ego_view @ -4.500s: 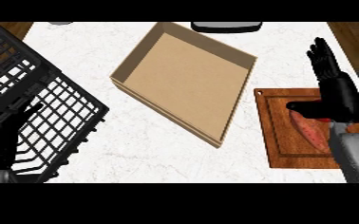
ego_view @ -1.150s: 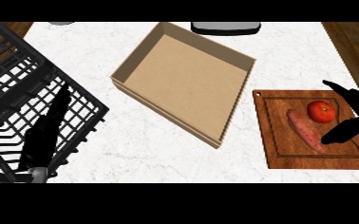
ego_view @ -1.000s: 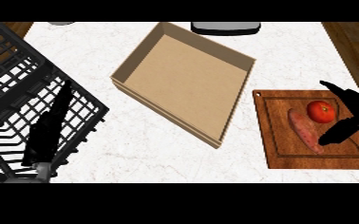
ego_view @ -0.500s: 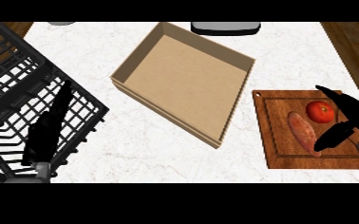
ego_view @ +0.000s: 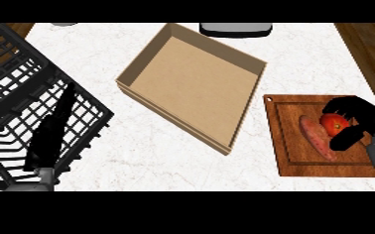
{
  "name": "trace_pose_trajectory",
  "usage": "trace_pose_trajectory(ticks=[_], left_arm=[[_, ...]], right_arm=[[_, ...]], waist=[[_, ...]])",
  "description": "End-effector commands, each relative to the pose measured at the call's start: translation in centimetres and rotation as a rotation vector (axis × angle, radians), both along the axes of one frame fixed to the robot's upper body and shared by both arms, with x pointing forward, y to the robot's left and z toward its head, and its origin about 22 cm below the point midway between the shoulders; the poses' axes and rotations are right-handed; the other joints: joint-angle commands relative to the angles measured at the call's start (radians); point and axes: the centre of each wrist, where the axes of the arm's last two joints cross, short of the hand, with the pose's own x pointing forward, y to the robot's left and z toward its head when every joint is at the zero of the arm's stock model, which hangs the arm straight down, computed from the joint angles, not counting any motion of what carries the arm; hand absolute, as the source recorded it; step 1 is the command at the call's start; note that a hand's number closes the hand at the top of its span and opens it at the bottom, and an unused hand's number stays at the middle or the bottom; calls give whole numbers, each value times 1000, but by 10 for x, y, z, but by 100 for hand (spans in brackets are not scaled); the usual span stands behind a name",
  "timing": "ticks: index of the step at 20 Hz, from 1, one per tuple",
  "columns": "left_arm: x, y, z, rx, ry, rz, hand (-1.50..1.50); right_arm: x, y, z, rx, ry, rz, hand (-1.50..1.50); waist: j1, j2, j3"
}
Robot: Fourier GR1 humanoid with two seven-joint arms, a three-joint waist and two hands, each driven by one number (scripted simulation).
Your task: Pick the tomato from the cutting board and place it in the cardboard box
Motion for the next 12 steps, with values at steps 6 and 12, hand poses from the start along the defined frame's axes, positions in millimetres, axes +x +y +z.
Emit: trace_pose_trajectory(ticks=[6, 12], left_arm=[[4, -15, -13, -4, 16, -25, 0], [0, -24, -6, -27, 13, -59, 0]], right_arm=[[36, 20, 23, -176, -186, 185, 150], [67, 42, 41, -224, -282, 547, 150]], waist=[[16, 14, 4], [54, 21, 6]])
